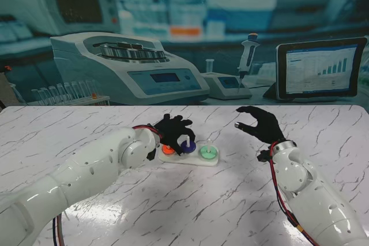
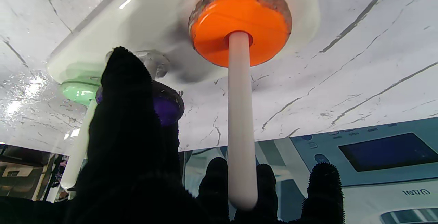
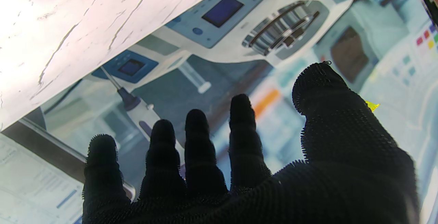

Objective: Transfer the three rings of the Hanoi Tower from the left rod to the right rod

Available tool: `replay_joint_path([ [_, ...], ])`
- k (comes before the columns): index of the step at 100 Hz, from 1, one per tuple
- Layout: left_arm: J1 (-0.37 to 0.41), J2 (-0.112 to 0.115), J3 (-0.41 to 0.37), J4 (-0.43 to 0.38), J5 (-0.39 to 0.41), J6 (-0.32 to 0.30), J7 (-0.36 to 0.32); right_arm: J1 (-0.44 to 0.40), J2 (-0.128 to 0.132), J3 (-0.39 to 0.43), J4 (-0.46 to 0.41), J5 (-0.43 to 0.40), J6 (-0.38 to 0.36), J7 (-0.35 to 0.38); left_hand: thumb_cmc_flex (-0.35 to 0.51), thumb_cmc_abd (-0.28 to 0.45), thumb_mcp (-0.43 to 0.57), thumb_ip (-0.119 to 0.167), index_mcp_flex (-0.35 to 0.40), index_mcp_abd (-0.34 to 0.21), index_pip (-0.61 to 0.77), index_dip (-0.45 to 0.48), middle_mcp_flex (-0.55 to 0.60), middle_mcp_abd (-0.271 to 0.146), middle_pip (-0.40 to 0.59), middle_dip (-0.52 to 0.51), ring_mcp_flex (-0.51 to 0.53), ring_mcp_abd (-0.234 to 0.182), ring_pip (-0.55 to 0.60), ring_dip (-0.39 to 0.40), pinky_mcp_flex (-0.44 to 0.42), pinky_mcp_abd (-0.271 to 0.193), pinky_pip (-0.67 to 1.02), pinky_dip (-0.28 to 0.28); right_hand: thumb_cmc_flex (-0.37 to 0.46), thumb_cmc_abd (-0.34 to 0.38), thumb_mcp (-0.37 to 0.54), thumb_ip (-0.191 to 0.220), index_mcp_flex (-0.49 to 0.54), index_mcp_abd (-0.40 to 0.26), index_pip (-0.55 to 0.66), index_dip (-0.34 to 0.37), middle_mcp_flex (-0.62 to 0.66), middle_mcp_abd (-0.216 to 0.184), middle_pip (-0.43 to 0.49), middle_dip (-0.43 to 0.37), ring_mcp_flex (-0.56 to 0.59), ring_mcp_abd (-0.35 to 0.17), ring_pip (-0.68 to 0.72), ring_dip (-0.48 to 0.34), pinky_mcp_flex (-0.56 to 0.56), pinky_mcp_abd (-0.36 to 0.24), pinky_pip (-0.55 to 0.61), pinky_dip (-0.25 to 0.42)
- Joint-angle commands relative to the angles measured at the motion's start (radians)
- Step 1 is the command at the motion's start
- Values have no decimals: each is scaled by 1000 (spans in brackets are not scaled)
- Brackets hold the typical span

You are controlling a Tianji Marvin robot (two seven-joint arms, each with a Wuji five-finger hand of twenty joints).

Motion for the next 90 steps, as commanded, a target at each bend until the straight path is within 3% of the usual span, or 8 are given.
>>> replay_joint_path([
  [1, -2, 5, -10, -25, 0, -15, -19, -6, -8, -5, -2, 4, 0, -2, 70, 44, 45, 5, 113, -119, 148, 22, 12, -10, 6, 3, 23, -4, -2, 8, -2, 10, 30, 14, 4, 20, -6, 26, 10, -16, 5, -14, 18, -12, 7, 3, -3, -6, -2, 5, -13, -82, 8, 9],
  [57, 45, 52, -145, -175, 28, 13, -134, -2, -10, -8, 2, 8, -5, -5, 82, 37, 45, 5, 137, -105, 134, 0, 37, -7, -2, -3, 34, 5, -6, 3, -4, 12, 38, 10, 8, 22, -13, 27, 10, -15, 7, -13, 17, -11, 0, 1, -13, -11, -19, -2, -14, -84, 6, 7],
  [90, 60, 62, -186, -218, 32, 10, -163, 0, -11, -12, 4, 13, -4, -6, 90, 34, 46, 6, 145, -105, 128, 3, 48, -7, -3, -3, 41, 8, -5, 2, -4, 14, 42, 8, 2, 22, -11, 26, 11, -27, 7, -12, 21, -21, 5, 4, -7, -16, -15, 3, -10, -87, 9, 9],
])
